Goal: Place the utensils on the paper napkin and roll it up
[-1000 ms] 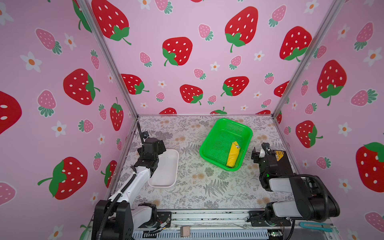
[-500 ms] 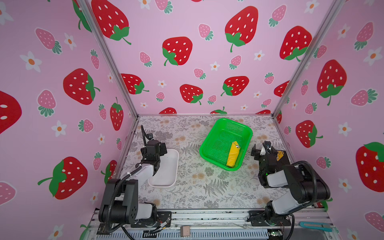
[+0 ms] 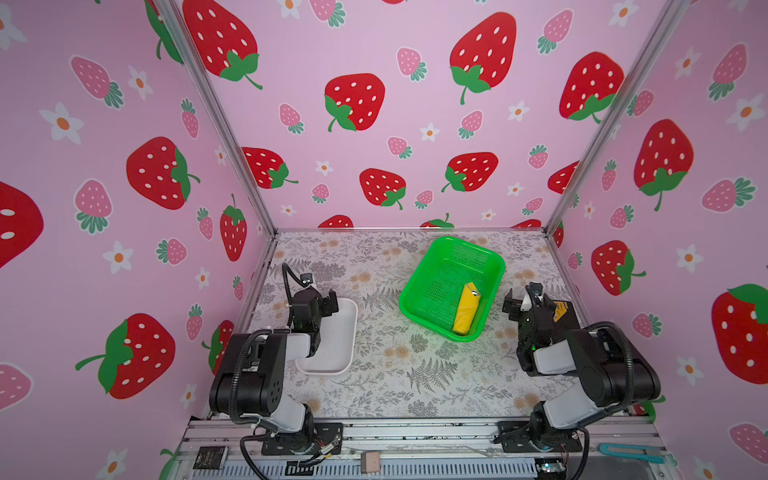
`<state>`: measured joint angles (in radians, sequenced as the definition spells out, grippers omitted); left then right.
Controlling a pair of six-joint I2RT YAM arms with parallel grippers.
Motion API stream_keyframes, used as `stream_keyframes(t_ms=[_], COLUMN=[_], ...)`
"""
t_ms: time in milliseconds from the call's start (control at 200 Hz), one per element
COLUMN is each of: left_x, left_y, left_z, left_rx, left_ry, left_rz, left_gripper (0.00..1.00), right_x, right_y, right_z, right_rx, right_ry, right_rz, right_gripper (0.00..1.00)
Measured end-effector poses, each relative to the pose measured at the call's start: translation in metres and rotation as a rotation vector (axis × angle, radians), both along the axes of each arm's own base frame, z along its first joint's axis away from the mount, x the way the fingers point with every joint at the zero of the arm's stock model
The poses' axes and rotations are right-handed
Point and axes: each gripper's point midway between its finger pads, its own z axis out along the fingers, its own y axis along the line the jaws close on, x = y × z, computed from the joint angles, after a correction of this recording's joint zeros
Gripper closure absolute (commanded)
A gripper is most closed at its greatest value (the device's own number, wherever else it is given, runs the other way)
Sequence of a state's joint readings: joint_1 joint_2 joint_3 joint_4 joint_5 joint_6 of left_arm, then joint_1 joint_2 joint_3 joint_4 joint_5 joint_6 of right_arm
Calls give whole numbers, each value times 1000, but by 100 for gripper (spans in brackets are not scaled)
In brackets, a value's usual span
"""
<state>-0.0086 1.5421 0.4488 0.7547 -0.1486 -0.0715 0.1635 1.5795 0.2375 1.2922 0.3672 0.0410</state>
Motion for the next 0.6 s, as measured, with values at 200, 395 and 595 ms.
stream_keyframes(t_ms=[200,395,595], left_x=[0,0,0], left_y=[0,-1,-1], left_z=[0,0,0], left_rx=[-2,-3,-4], left_ry=[0,-1,0], left_rz=[-2,-6,-8], left_gripper=[1,1,1], right_x=[0,0,0], right_y=[0,0,0], right_z=[0,0,0], right_rx=[0,0,0], right_ry=[0,0,0], right_rz=[0,0,0], right_gripper=[0,0,0])
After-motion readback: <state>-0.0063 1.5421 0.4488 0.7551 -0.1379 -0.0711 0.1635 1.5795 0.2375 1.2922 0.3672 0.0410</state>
